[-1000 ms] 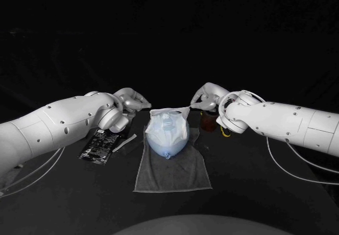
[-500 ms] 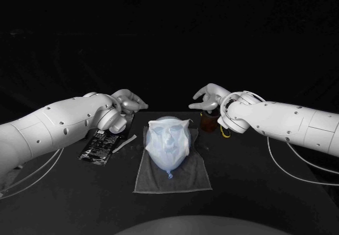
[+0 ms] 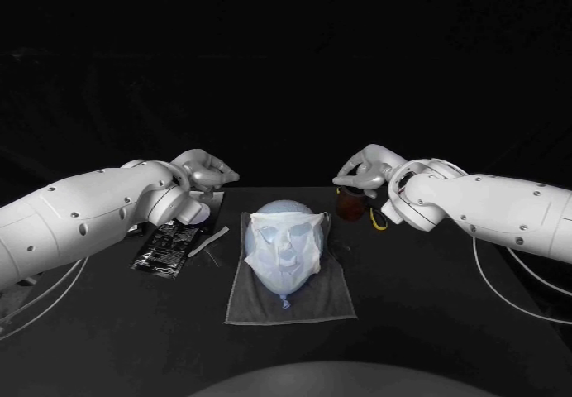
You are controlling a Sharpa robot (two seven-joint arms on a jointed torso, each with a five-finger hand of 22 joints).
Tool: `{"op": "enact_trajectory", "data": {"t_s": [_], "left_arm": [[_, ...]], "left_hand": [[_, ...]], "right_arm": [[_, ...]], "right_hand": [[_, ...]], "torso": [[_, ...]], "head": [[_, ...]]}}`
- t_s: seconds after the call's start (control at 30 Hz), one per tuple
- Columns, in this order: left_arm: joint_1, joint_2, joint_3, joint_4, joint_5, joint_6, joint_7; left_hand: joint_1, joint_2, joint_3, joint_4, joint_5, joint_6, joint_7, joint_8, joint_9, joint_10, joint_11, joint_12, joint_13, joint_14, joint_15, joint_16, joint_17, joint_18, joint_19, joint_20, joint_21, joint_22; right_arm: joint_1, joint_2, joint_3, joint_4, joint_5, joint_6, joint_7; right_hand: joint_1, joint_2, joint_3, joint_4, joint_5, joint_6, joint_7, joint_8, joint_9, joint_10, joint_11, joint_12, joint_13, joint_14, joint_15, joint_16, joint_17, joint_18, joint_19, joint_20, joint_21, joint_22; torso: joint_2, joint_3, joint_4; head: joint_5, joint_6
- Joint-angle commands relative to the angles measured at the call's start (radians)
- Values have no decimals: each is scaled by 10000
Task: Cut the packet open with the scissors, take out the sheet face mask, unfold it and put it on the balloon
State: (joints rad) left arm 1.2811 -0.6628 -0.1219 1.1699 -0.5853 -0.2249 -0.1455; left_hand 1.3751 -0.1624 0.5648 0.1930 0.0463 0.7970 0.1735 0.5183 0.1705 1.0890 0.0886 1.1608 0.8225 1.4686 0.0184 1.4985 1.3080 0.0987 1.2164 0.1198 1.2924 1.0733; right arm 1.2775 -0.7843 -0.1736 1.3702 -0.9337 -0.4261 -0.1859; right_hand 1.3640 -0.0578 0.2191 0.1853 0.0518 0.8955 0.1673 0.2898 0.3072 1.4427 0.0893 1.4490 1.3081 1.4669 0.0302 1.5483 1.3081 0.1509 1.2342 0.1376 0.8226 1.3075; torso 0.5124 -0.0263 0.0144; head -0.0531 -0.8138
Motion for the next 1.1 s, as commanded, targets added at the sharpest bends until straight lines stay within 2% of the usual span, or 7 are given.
{"op": "enact_trajectory", "data": {"t_s": [0.03, 0.3, 0.57, 0.8, 0.83, 0.93, 1.1], "left_arm": [[-6, -431, 16, 730, 572, -786, 1143], [-138, -1713, -12, 2475, 1004, -1264, 2185], [-830, -2677, -23, 3733, 599, -1500, 2943], [-1555, -2939, -24, 4292, -399, -1535, 2870], [-1580, -2942, -24, 4310, -451, -1539, 2836], [-1700, -2945, -24, 4413, -749, -1524, 2541], [-1778, -2933, -23, 4533, -1116, -1519, 2206]], "left_hand": [[-72, -135, -108, 70, 19, 101, 1, 32, -11, -118, 3, -63, -74, 171, 34, -58, 342, 180, -67, -16, -62, -27], [-547, -591, -893, 523, 17, 207, -58, 208, 25, -1153, -21, -880, -1480, -635, 15, -870, -1403, 497, -1219, -27, -1173, -1592], [-345, -969, -2120, 806, 20, 112, -191, 1071, 399, -1466, -105, -929, -1762, -1032, -58, -1341, -2215, 647, -1719, -82, -2019, -2569], [-328, -699, -3733, 987, 10, -245, -418, 2769, 1408, -1475, -302, -699, -1885, -865, -215, -1192, -1993, 595, -1376, -220, -2033, -2472], [-328, -699, -3733, 987, 10, -245, -418, 2769, 1408, -1475, -302, -699, -1885, -865, -215, -1192, -1993, 595, -1376, -220, -2033, -2472], [-1429, -199, -5136, 999, 25, -433, -515, 3255, 1738, -1190, -372, -345, -1512, -690, -283, -1007, -1693, 536, -1103, -279, -1821, -2179], [-1348, 150, -6272, 1022, 13, -593, -609, 3758, 2116, -776, -454, 168, -889, -512, -361, -800, -1346, 460, -819, -355, -1531, -1789]], "right_arm": [[-23, -508, -15, 806, 929, -878, 259], [-527, -1804, -66, 2834, 1558, -1320, 344], [-1240, -2407, -117, 4047, 2201, -1857, 404], [-1700, -2443, -127, 4574, 2672, -2475, 420], [-1711, -2440, -127, 4588, 2701, -2499, 421], [-1767, -2407, -128, 4666, 2889, -2616, 432], [-1808, -2332, -129, 4755, 3258, -2688, 517]], "right_hand": [[254, 172, 229, -43, -14, 584, -305, 268, 30, 784, -290, 669, 1880, 1001, -285, 208, 2541, -332, 745, -251, 1303, 923], [270, 149, 390, -50, 5, 912, -478, 320, -45, 1281, -459, 1218, 2627, 1039, -459, 225, 2627, -533, 1314, -440, 2431, 1285], [-35, -98, 255, 103, 11, 1073, -532, 320, -95, 1281, -514, 1218, 2627, 1039, -521, 225, 2627, -630, 1584, -514, 2980, 1456], [-421, -380, -66, 356, 34, 1149, -543, 329, -102, 1281, -528, 1218, 2627, 1039, -543, 225, 2627, -651, 1658, -546, 3114, 1492], [-470, -409, -109, 392, 35, 1136, -535, 322, -105, 1281, -522, 1218, 2627, 1039, -540, 225, 2627, -652, 1660, -546, 3119, 1493], [-639, -504, -281, 526, 63, 1035, -494, 273, -123, 1281, -490, 1218, 2627, 1039, -518, 225, 2627, -668, 1690, -537, 3194, 1511], [-730, -554, -417, 620, 95, 980, -471, 259, -126, 1281, -467, 1218, 2627, 1039, -499, 225, 2627, -681, 1718, -522, 3263, 1528]], "torso": [[-2, 2, -4], [-17, 15, -14], [5, 1, 8], [31, -6, 13], [35, -9, 12], [25, -12, -1], [25, 6, -12]], "head": [[-46, -68], [-91, -153], [-212, -247], [-319, -342], [-343, -341], [-383, -390], [-326, -405]]}}
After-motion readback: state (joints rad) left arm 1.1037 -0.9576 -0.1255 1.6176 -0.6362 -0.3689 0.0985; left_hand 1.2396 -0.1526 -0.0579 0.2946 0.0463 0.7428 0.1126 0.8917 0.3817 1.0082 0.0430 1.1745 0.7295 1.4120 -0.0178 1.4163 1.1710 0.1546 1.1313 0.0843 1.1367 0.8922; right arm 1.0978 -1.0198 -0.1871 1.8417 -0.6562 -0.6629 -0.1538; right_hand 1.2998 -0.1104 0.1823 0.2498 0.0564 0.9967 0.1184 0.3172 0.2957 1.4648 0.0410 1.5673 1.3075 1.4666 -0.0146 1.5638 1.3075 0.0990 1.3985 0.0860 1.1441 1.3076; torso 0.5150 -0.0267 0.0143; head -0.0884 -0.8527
